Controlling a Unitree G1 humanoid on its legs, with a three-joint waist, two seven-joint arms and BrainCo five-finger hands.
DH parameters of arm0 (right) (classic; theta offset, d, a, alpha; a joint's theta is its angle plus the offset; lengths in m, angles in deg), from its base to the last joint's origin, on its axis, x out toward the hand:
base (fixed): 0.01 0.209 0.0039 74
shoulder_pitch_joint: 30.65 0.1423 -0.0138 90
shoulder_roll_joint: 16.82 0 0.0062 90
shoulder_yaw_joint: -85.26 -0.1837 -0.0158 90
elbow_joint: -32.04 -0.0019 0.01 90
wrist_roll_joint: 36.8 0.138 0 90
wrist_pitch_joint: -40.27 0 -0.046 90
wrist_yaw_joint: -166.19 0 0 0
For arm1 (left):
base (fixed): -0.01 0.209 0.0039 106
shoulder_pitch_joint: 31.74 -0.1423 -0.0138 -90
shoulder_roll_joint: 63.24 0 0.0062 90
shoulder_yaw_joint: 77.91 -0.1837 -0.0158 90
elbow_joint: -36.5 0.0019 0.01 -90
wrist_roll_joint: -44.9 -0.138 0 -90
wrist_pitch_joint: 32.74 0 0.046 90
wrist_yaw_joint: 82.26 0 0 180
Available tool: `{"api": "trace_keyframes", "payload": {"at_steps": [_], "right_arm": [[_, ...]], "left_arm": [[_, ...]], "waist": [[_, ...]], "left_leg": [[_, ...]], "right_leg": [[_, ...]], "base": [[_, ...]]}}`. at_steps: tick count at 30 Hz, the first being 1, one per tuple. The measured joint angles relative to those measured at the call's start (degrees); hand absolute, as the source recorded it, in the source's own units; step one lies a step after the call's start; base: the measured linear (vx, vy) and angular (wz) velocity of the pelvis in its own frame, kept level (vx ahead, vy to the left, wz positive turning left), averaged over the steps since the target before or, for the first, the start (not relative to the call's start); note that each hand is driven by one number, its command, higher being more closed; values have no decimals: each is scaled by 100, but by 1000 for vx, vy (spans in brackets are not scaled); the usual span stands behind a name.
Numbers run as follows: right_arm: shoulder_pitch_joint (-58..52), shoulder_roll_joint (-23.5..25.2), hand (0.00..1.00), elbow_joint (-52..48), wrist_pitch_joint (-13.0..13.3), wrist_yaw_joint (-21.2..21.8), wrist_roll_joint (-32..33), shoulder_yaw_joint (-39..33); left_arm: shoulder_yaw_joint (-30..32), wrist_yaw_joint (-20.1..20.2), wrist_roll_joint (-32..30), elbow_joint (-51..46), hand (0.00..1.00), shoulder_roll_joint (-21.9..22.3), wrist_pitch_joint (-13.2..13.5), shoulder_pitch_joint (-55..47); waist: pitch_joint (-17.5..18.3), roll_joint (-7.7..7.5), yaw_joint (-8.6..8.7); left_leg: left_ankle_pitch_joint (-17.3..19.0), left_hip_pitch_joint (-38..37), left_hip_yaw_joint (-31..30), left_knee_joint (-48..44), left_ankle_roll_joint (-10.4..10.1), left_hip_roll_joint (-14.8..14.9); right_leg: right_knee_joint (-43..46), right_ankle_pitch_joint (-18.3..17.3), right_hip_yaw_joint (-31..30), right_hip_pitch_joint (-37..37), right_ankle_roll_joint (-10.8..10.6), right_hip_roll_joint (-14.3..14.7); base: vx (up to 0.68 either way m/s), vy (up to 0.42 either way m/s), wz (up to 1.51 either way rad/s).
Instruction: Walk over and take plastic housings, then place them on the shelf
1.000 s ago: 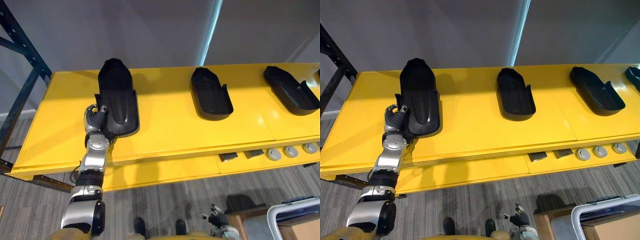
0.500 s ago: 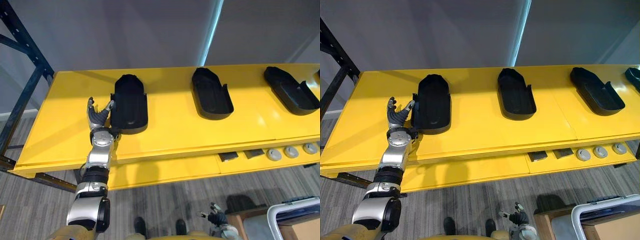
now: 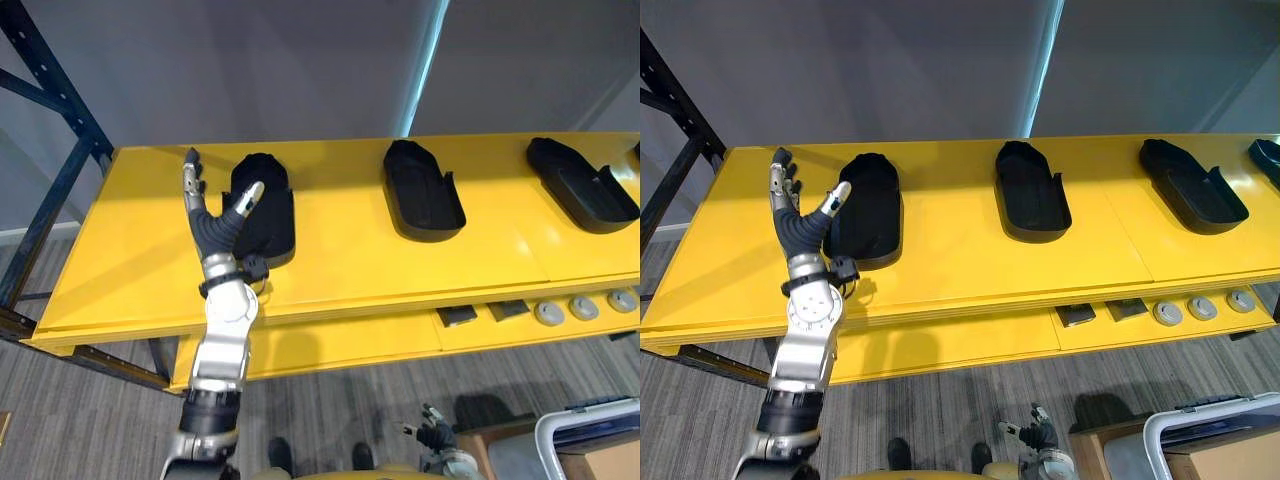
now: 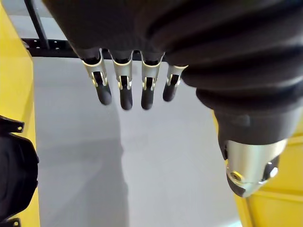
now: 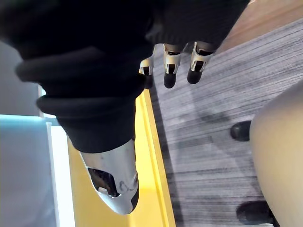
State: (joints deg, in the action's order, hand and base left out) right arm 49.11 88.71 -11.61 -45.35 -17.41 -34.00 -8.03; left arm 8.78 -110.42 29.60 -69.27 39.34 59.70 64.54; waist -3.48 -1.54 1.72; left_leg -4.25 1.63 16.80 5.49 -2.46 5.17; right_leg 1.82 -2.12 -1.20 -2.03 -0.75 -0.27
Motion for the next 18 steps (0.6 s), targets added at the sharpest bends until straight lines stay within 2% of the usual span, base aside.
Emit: {"api": "trace_keyframes", "payload": {"at_steps": [3,8,9,18], "right_arm": [[-98,-23,0,2,24,1,2,-2],[-135,-38,0,4,21,6,2,3],[-149,-44,0,4,19,6,1,5],[-141,-57,0,-45,10,3,-6,94]], "left_arm": [[-144,313,-341,-210,100,71,141,-688],[-120,699,-340,-127,100,229,197,-1257],[-126,719,-343,-20,100,268,196,-1274],[-50,936,-572,1155,100,317,48,-1279]], "waist": [[-15,24,-103],[-14,22,-181],[-13,21,-245],[-4,20,-255]], "left_leg": [[23,-19,-57,0,-4,29],[31,-33,-103,1,-11,21],[31,-33,-102,1,-10,18],[1,-122,-5,0,5,7]], "right_leg": [[1,-20,68,45,-27,-10],[10,-40,121,81,-53,-30],[12,-40,122,81,-54,-34],[87,-65,67,84,-96,-49]], "base": [[5,-13,10],[7,-1,6],[0,0,0],[10,3,-4]]}}
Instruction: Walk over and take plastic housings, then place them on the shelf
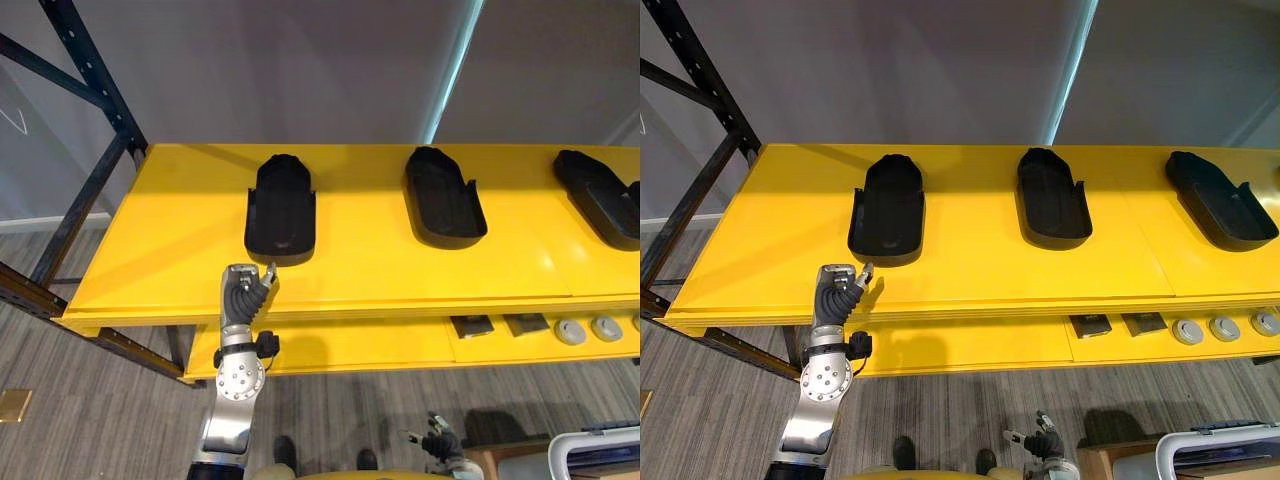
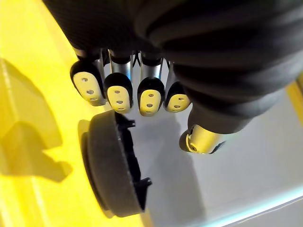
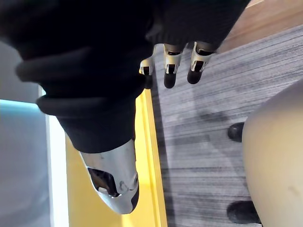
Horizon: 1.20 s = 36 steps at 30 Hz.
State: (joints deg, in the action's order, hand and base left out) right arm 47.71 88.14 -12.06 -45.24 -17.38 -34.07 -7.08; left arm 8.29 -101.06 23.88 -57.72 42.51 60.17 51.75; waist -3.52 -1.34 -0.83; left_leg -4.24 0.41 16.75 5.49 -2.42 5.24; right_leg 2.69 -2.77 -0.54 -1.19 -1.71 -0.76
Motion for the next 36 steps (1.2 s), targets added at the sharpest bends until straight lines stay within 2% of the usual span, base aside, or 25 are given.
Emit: {"api": "trace_keyframes", "payload": {"at_steps": [7,19,24,29,32,36], "right_arm": [[3,10,0,-56,-9,5,-1,41],[170,87,0,-56,-65,16,-2,64],[310,163,0,-55,-79,28,-2,68],[346,158,0,-55,-80,27,-2,63],[342,175,0,-56,-80,26,-2,63],[323,172,0,-57,-81,27,-2,63]], "left_arm": [[68,4,4,506,100,-18,-22,110],[96,44,23,1306,100,-161,-156,1201],[96,118,68,1535,100,-346,-177,1576],[100,126,134,1732,100,-372,-217,1952],[83,131,134,1793,100,-452,-219,2044],[17,127,154,1841,100,-456,-258,2225]], "waist": [[46,-6,6],[86,-14,47],[84,-16,159],[81,-21,188],[69,-40,300],[52,-59,304]], "left_leg": [[1,-20,79,4,1,-21],[0,243,69,2,1,-38],[-2,316,101,1,0,-20],[-5,464,215,0,3,-20],[-19,509,228,0,24,-29],[-18,613,263,0,24,-3]], "right_leg": [[27,-18,-88,-77,-26,-17],[-84,26,-62,-281,-6,-6],[-89,48,-105,-330,22,72],[-89,138,-181,-530,15,75],[-87,176,-209,-588,2,58],[-75,219,-296,-716,-19,50]], "base": [[-1,6,-5],[32,-4,0],[48,-22,-5],[-8,2,-13],[-21,17,-3],[-30,3,-4]]}}
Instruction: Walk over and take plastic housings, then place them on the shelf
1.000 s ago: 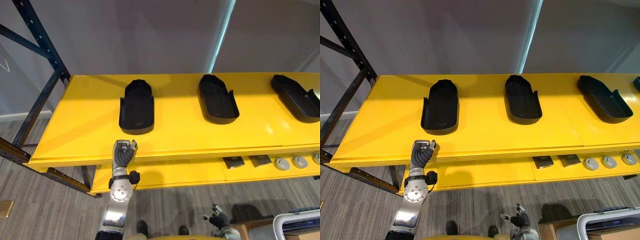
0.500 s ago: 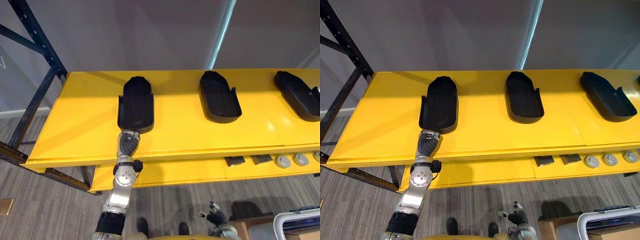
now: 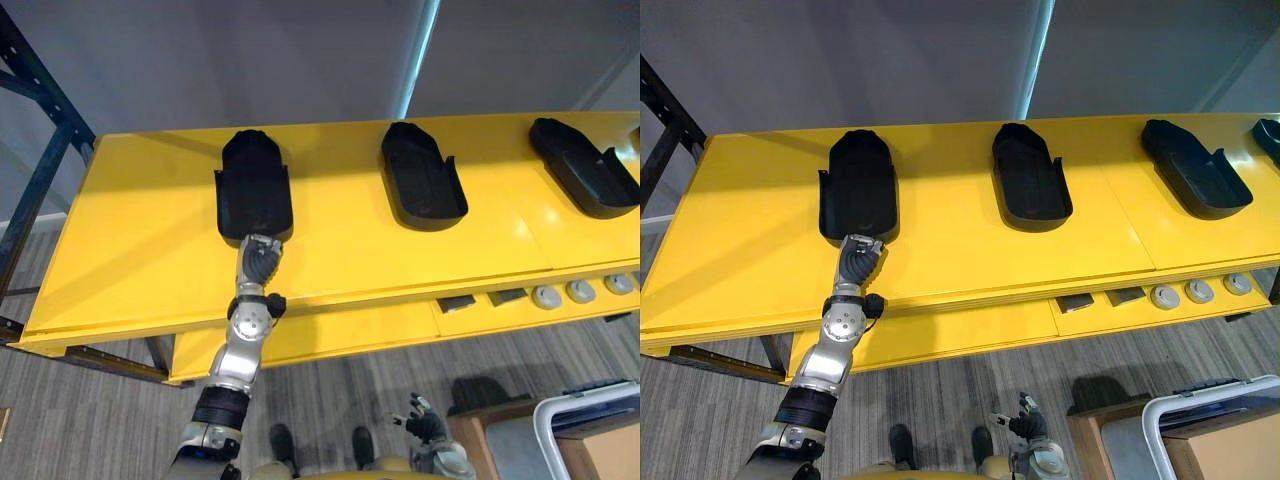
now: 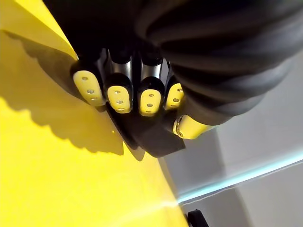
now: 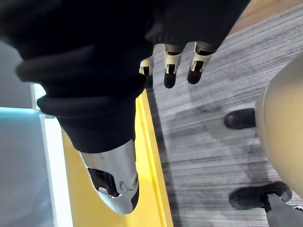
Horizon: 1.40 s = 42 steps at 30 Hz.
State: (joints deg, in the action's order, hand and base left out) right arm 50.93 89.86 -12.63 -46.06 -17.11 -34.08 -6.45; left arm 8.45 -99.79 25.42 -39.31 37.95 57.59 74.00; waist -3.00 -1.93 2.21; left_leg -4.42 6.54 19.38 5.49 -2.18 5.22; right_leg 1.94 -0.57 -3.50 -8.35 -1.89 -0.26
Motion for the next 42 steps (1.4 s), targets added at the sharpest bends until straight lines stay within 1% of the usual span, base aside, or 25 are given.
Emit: {"api": "trace_keyframes", "payload": {"at_steps": [4,6,10,12,15,16,17,19,20,21,23,24,26,28,29,30,31,32,33,34,36,38,39,41,42], "right_arm": [[-20,4,0,-19,1,0,0,0],[-24,6,0,-34,2,-9,1,-5],[-64,10,0,-115,2,-21,2,-29],[-63,8,0,-116,4,-21,3,-38],[-64,0,0,-108,13,-16,2,-49],[-68,-4,0,-76,15,-9,0,-46],[-57,-19,0,-44,15,-1,1,-47],[-14,-27,0,45,19,13,-4,-76],[-12,-32,0,73,17,14,-8,-79],[-13,-47,0,111,15,19,-10,-78],[-12,-38,0,117,-7,18,-12,-79],[7,-9,0,116,-10,17,-22,-82],[22,-3,0,111,-21,15,-65,-192],[13,32,0,102,-25,-12,-106,-203],[3,25,0,110,-38,-12,-124,-179],[24,22,0,106,-51,-7,-146,-174],[31,22,0,106,-57,-6,-170,-173],[36,24,0,106,-88,4,-241,-168],[33,27,0,107,-147,24,-292,-160],[28,26,0,107,-170,29,-311,-158],[-9,25,0,106,-217,52,-329,-149],[-55,25,0,106,-239,49,-330,-132],[-64,23,0,106,-244,45,-330,-118],[-75,21,0,106,-244,-25,-334,-111],[-68,18,0,106,-243,-62,-336,-114]], "left_arm": [[-109,-2,92,-46,100,10,-1,51],[-193,-2,101,-258,100,19,0,48],[-358,-7,148,-1291,100,3,37,19],[-372,4,165,-1950,100,-5,165,-130],[-311,20,396,-3081,100,-237,499,-558],[-194,34,490,-3511,100,-386,630,-766],[-18,46,576,-3821,100,-469,733,-932],[782,4,711,-4521,100,-491,927,-1449],[1005,-49,804,-4625,100,-490,990,-1570],[1334,-145,940,-4742,100,-485,1054,-1742],[2105,-352,1243,-4839,100,-455,1161,-2106],[2457,-498,1425,-4835,100,-392,1160,-2290],[2854,-644,1638,-4809,100,-221,1156,-2636],[3089,-647,1795,-4487,100,-102,1126,-2894],[3159,-638,1898,-4128,100,-20,1068,-3046],[3218,-608,1958,-3655,100,66,895,-3165],[3234,-587,1992,-3416,100,111,830,-3214],[3292,-484,1992,-2900,0,231,651,-3305],[3319,-436,1997,-2344,0,319,498,-3380],[3332,-388,1999,-2057,0,366,437,-3400],[3330,-284,2145,-840,0,451,246,-3453],[3307,-195,2130,28,0,456,149,-3451],[3285,-144,2121,285,0,463,125,-3446],[3018,-23,2105,1122,0,484,108,-3438],[2889,35,2105,1367,0,511,107,-3437]], "waist": [[-21,-32,1],[-47,-48,-1],[-89,-51,-12],[-106,-25,-10],[-136,26,-69],[-145,42,-146],[-154,59,-181],[-173,116,-208],[-171,119,-236],[-171,122,-303],[-157,123,-331],[-145,136,-327],[-135,141,-371],[-95,146,-448],[-51,137,-486],[-43,137,-486],[-33,134,-482],[-13,108,-483],[11,75,-481],[22,59,-481],[66,2,-471],[84,-6,-462],[89,-12,-456],[125,-57,-458],[134,-64,-461]], "left_leg": [[1,-5,16,-1,0,0],[1,-7,16,-2,2,2],[30,-45,-42,-103,35,4],[105,-101,-96,-213,46,3],[152,-243,-229,-248,38,-19],[159,-285,-259,-240,31,-17],[176,-303,-303,-238,4,-17],[159,-448,-458,-120,-4,-47],[144,-484,-499,-106,-9,-54],[121,-558,-541,-70,-2,-60],[89,-599,-711,-30,-5,-91],[60,-585,-843,-11,10,-124],[54,-587,-909,-12,11,-150],[52,-598,-995,-12,13,-178],[55,-592,-1007,-25,14,-191],[67,-593,-1059,-59,26,-208],[78,-593,-1071,-68,25,-211],[123,-587,-1066,-110,46,-216],[169,-555,-1058,-196,76,-220],[196,-543,-1051,-238,69,-219],[212,-601,-980,-295,67,-213],[207,-668,-956,-294,61,-207],[206,-684,-945,-289,58,-206],[207,-742,-853,-233,58,-200],[207,-742,-833,-228,58,-202]], "right_leg": [[5,1,-10,0,-2,-36],[4,1,-7,5,-2,-36],[-6,-4,34,127,-6,-50],[-7,-39,53,268,-34,-70],[-2,-132,171,481,-5,-96],[2,-150,193,530,-6,-92],[5,-167,231,571,1,-91],[83,-271,424,708,-13,-106],[114,-302,471,747,3,-112],[124,-334,520,821,1,-114],[129,-395,694,923,-4,-140],[167,-440,837,945,-5,-172],[201,-468,917,973,-8,-200],[198,-471,993,1022,-10,-224],[198,-475,999,1032,-7,-234],[198,-476,1023,1071,-6,-251],[198,-477,1034,1081,-5,-256],[200,-491,1040,1096,-1,-266],[208,-511,1032,1099,-3,-277],[218,-524,1026,1099,0,-280],[329,-587,985,1102,-4,-292],[398,-627,954,1086,0,-295],[398,-634,953,1092,-5,-295],[408,-660,932,1082,-5,-293],[415,-665,915,1067,-11,-295]], "base": [[-1,1,-1],[39,-2,0],[50,-4,8],[46,4,16],[17,-1,22],[2,-12,16],[-4,-19,28],[9,-15,39],[24,-7,32],[34,-13,24],[35,-13,47],[21,0,55],[28,13,34],[23,19,20],[17,21,16],[11,20,16],[-8,20,14],[-27,15,4],[-31,11,0],[-39,6,-4],[-29,3,-8],[-25,-2,-10],[-39,1,-10],[-26,7,-11],[-13,17,-11]]}}
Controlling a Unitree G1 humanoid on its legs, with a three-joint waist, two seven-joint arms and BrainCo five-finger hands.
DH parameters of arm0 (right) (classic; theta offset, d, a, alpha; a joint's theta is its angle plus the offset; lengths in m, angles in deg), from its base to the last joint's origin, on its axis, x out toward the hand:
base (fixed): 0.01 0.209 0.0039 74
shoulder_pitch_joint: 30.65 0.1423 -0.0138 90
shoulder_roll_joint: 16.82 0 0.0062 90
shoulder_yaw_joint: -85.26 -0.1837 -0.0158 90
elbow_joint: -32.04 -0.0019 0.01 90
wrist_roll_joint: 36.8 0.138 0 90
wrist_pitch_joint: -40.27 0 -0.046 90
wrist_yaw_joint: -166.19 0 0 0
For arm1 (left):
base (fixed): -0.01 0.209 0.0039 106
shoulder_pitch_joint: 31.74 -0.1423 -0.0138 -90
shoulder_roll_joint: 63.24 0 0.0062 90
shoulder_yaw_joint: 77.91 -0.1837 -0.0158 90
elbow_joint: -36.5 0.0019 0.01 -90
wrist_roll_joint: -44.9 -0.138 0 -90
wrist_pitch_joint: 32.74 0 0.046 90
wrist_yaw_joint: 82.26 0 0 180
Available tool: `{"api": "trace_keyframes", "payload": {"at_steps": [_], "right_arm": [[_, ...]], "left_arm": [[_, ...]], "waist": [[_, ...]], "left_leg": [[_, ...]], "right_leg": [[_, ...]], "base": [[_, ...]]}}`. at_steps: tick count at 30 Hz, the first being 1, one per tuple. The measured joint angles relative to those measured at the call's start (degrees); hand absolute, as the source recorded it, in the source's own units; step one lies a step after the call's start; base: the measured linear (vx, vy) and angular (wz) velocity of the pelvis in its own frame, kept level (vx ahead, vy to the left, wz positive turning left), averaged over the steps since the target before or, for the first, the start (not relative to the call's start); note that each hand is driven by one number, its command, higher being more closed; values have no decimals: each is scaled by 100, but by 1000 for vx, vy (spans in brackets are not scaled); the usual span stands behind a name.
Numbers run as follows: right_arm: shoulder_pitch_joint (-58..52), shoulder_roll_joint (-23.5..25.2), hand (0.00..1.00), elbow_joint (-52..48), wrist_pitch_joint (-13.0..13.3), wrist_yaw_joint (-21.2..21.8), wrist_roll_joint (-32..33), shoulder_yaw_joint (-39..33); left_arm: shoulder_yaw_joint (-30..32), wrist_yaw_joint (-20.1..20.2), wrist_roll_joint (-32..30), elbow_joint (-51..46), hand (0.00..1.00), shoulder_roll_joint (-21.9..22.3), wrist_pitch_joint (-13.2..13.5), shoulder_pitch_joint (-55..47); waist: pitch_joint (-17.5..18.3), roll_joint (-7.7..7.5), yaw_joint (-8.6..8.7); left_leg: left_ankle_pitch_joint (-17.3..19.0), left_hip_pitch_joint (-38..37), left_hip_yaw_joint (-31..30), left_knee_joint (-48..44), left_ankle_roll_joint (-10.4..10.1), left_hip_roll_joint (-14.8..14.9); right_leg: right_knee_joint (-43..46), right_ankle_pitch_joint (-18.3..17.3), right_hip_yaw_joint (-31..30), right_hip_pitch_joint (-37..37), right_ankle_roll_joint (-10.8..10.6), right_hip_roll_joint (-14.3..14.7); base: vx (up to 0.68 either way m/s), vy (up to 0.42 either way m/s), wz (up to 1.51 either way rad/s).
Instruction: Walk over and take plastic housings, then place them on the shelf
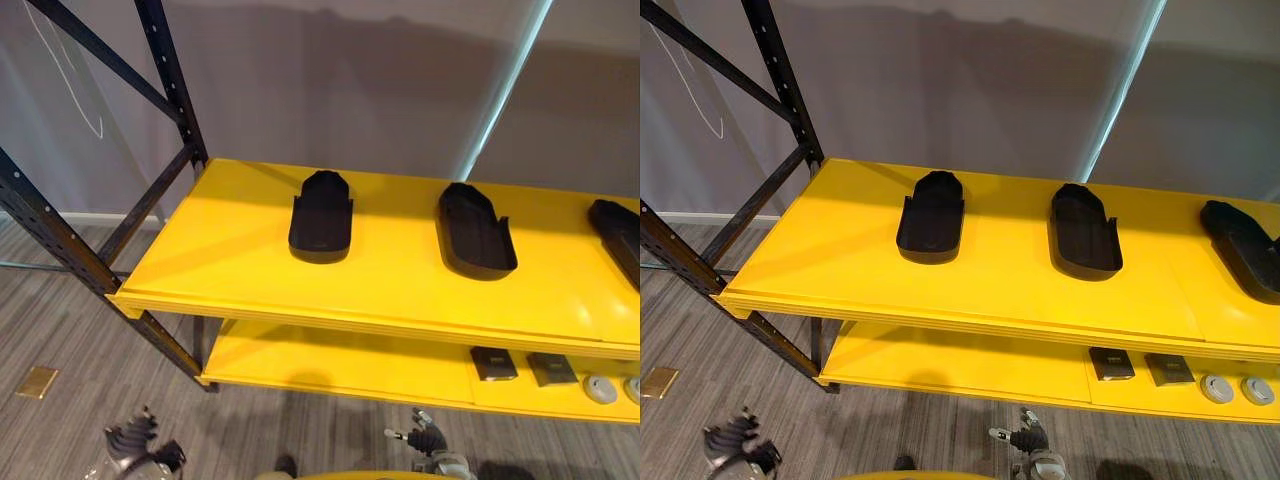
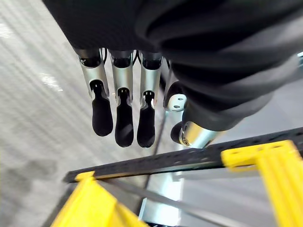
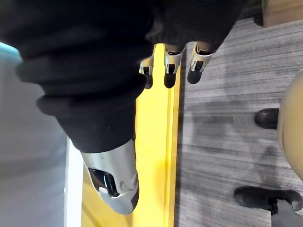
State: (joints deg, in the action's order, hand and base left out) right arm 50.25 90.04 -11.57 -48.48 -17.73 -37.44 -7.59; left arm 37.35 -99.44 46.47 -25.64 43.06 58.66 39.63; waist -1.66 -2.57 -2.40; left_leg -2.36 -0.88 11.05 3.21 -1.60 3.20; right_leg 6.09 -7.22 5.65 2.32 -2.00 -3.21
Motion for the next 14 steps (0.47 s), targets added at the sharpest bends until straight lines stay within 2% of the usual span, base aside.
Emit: {"api": "trace_keyframes", "payload": {"at_steps": [6,14], "right_arm": [[-35,10,0,64,1,-286,-54,-135],[-9,3,0,69,1,-414,-120,-463]], "left_arm": [[-560,274,-253,1006,0,233,13,153],[-1118,447,-452,1379,0,230,98,493]], "waist": [[55,82,7],[42,150,8]], "left_leg": [[-10,-66,71,100,-11,-55],[-12,-204,190,210,49,-120]], "right_leg": [[41,-35,-104,-48,-60,-49],[-41,-27,-255,38,-81,-81]], "base": [[26,21,-9],[61,9,-8]]}}
